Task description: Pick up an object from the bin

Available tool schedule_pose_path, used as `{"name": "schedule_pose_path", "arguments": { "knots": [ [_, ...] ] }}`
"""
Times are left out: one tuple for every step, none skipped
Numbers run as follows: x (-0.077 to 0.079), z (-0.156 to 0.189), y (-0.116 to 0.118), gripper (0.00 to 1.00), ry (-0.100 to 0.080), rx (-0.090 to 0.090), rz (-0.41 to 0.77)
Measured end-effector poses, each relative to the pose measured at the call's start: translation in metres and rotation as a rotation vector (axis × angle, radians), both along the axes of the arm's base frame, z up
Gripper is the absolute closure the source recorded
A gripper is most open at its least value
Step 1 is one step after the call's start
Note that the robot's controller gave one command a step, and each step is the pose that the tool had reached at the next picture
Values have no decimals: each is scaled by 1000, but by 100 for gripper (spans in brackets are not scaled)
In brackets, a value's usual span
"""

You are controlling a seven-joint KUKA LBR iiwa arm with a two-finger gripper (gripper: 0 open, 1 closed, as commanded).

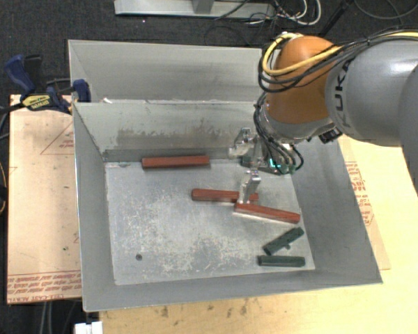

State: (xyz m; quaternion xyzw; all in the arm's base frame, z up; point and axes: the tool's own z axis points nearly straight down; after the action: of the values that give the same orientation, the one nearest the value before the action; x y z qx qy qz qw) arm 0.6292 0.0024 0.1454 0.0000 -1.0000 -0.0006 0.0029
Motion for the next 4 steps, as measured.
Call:
{"name": "schedule_pose_path", "arguments": {
  "knots": [
    [2, 4, 0, 0, -7, 0, 0],
    [-20, -66, 22, 100, -25, 1, 66],
    [-20, -66, 21, 100, -25, 1, 66],
    [-2, 46, 32, 100, -9, 0, 117]
  ]
}}
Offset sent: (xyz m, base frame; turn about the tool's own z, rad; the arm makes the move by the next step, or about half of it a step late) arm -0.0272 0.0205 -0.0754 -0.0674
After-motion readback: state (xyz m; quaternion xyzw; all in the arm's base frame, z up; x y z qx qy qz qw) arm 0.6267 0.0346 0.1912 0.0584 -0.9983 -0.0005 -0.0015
